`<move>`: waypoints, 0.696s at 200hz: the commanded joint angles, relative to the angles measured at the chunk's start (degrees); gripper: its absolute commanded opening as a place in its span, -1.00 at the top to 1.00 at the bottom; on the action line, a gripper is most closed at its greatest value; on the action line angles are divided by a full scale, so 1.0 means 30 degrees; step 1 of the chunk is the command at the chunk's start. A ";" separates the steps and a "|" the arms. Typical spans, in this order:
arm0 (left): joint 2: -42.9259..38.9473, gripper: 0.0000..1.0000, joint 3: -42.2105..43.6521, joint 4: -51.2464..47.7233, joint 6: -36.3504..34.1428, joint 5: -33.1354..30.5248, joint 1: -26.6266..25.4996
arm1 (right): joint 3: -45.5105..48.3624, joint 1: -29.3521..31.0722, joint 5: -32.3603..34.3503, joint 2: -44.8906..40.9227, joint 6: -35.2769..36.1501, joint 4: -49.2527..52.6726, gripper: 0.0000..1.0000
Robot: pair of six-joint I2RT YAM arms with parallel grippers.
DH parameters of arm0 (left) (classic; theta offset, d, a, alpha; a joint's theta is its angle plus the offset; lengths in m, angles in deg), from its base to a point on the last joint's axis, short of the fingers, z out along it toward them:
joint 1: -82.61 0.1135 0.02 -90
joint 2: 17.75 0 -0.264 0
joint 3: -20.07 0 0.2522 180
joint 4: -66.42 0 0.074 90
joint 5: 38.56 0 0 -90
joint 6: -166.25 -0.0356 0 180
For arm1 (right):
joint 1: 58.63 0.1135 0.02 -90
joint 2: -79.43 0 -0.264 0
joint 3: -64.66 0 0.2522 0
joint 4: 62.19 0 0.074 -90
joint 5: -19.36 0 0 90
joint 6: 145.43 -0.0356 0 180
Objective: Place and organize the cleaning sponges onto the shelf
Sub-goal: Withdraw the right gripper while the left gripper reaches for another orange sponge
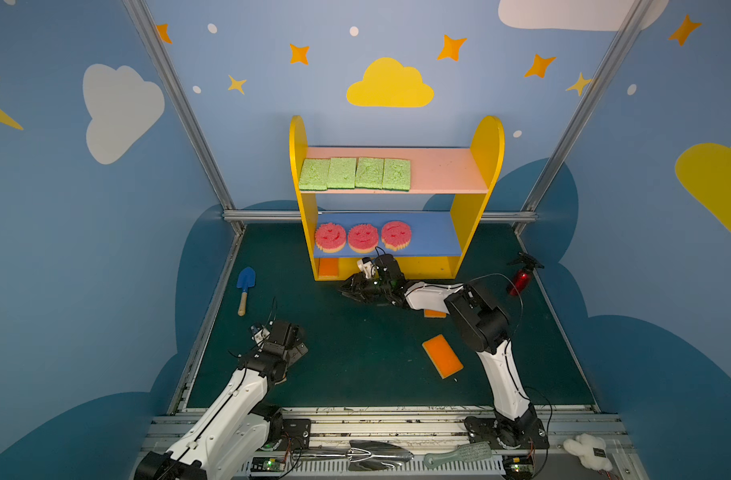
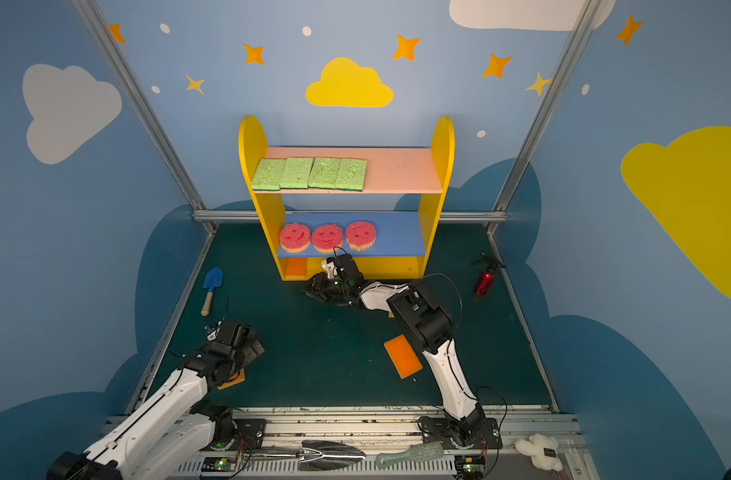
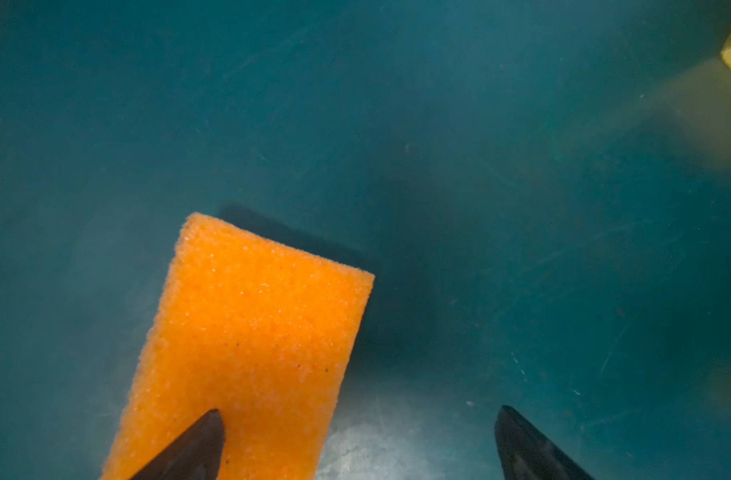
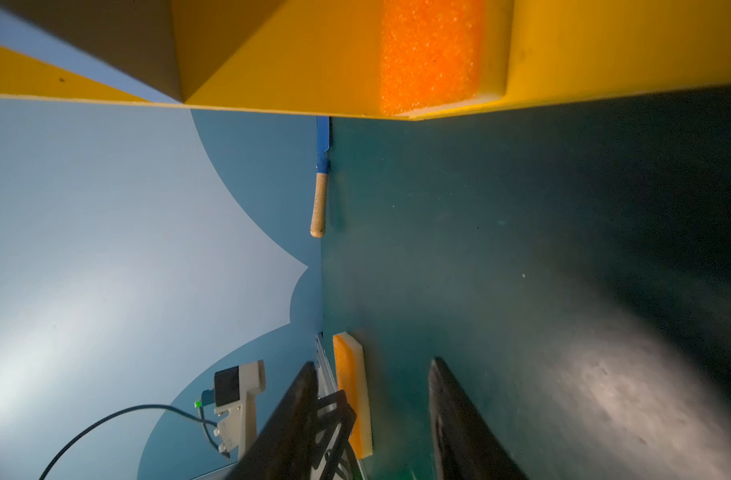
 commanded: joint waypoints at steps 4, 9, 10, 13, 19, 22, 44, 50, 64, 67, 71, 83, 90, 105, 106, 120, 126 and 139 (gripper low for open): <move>0.0113 -0.99 0.0901 0.2472 -0.0446 0.2373 0.0022 | 0.0811 -0.0460 -0.0323 -0.1792 0.0066 -0.2052 0.13; 0.0186 -0.99 0.1010 0.3030 -0.0693 0.2788 0.0022 | 0.1066 -0.0541 -0.0396 -0.1971 0.0009 -0.2255 0.12; 0.0211 -0.99 0.1041 0.3155 -0.0748 0.2890 0.0022 | 0.1119 -0.0543 -0.0389 -0.2017 0.0000 -0.2276 0.12; 0.0254 -0.99 0.1142 0.3499 -0.0875 0.3122 0.0022 | 0.1293 -0.0592 -0.0402 -0.2142 -0.0008 -0.2393 0.12; 0.0412 -0.99 0.1325 0.4199 -0.1037 0.3663 0.0022 | 0.1615 -0.0692 -0.0434 -0.2421 -0.0038 -0.2571 0.12; 0.0499 -0.99 0.1419 0.4563 -0.1098 0.3929 0.0011 | 0.1787 -0.0743 -0.0418 -0.2562 -0.0039 -0.2646 0.12; 0.1490 -0.99 0.2039 0.7406 -0.1466 0.5845 -0.0024 | 0.3177 -0.1191 -0.0565 -0.3978 0.0132 -0.2678 0.13; 0.1829 -0.99 0.2215 0.8290 -0.1504 0.6341 -0.0079 | 0.3571 -0.1314 -0.0607 -0.4417 0.0194 -0.2524 0.13; 0.2864 -0.99 0.2361 1.0113 -0.1672 0.7067 -0.0431 | 0.4546 -0.1660 -0.0627 -0.5429 0.0551 -0.2130 0.13; 0.3109 -0.99 0.2336 1.0488 -0.1679 0.7130 -0.0573 | 0.4783 -0.1746 -0.0604 -0.5655 0.0650 -0.2078 0.13; 0.3446 -0.99 0.2257 1.0864 -0.1679 0.7173 -0.0803 | 0.5105 -0.1836 -0.0593 -0.5941 0.0704 -0.1981 0.13; 0.4516 -0.99 0.1810 1.1690 -0.1673 0.6976 -0.1645 | 0.6079 -0.2222 -0.0546 -0.6732 0.0838 -0.1945 0.13; 0.5233 -0.99 0.1381 1.1975 -0.1624 0.6796 -0.2300 | 0.6520 -0.2470 -0.0575 -0.7102 0.0885 -0.1945 0.13; 0.6916 -0.99 0.0254 1.2512 -0.1523 0.6439 -0.3845 | 0.7729 -0.3089 -0.0696 -0.8014 0.0943 -0.1957 0.13; 0.7033 -0.99 0.0165 1.2554 -0.1499 0.6400 -0.3948 | 0.7804 -0.3136 -0.0715 -0.8071 0.0965 -0.1951 0.13; 0.8777 -0.98 -0.0891 1.3310 -0.1160 0.6284 -0.5145 | 0.8787 -0.3725 -0.0871 -0.8889 0.1088 -0.1742 0.13; 0.9544 -0.97 -0.1353 1.3849 -0.0936 0.6197 -0.5639 | 0.9265 -0.3960 -0.0893 -0.9312 0.1180 -0.1603 0.13; 1.1247 -0.97 -0.2210 1.5006 -0.0440 0.5990 -0.6597 | 1.0245 -0.4535 -0.0944 -1.0283 0.1540 -0.1122 0.13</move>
